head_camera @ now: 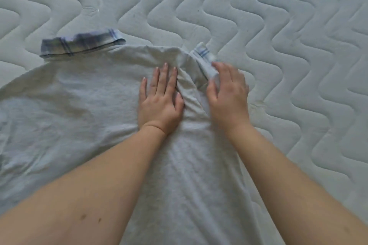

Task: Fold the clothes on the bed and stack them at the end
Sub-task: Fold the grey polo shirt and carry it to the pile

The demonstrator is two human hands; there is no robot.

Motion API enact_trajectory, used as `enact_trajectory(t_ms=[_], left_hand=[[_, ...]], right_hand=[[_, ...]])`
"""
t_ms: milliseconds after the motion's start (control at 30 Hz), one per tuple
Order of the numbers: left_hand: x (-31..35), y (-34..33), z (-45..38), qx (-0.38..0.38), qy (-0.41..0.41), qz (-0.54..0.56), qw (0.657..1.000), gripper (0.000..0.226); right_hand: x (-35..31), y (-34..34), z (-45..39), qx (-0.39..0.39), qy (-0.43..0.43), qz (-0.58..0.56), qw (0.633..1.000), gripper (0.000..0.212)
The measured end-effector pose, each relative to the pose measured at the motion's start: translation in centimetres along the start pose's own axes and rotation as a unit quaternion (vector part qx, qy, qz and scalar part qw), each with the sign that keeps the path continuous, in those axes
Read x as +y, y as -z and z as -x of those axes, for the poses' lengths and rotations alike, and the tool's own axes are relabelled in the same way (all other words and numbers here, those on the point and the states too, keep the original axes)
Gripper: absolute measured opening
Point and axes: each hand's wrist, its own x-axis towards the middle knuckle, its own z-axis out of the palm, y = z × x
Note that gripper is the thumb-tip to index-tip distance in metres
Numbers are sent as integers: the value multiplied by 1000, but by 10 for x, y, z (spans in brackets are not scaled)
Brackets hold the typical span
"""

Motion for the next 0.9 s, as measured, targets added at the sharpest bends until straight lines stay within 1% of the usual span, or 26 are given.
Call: enact_trajectory(t_ms=[67, 100, 167, 233, 300, 333, 367, 467, 567, 700, 767, 833, 900], left_hand=[[0, 0, 1, -10, 1, -9, 1000, 65], [1, 1, 1, -13, -1, -15, 1000, 65], [0, 0, 1, -17, -2, -21, 1000, 65], [-1, 0, 0, -24, 1, -21, 1000, 65], [-1, -2, 0, -30, -1, -26, 999, 66], [-2, -3, 0, -33, -2, -30, 999, 66], [-3, -3, 1, -36, -3, -32, 999, 66], [-1, -2, 2, -45, 0, -36, 998, 66], [0, -2, 1, -51, 4, -34, 998, 67], [-2, -5, 1, -44, 5, -33, 998, 66], [-3, -6, 1, -41, 5, -35, 999, 66], [-3, -7, 1, -41, -1, -41, 998, 65], [-4, -7, 1, -45, -8, -42, 998, 65]], right_hand=[[1, -3, -27, -60, -79, 9, 995, 45], [2, -5, -40, -83, -113, -4, 990, 45], [0, -8, -67, -121, -155, -31, 980, 46], [-2, -7, -87, -191, -154, -14, 969, 46], [1, -5, -96, -252, -130, 30, 959, 35], [4, -2, -95, -254, -121, 31, 959, 33], [10, 2, -94, -238, -116, 17, 964, 31], [37, 23, -85, -161, -134, -37, 977, 22], [72, 48, -76, -111, -210, -80, 968, 17], [107, 72, -56, -67, -307, -102, 944, 22], [111, 78, -39, -84, -326, -154, 929, 28], [107, 81, -23, -140, -319, -198, 916, 37], [99, 86, -10, -203, -288, -212, 911, 37]])
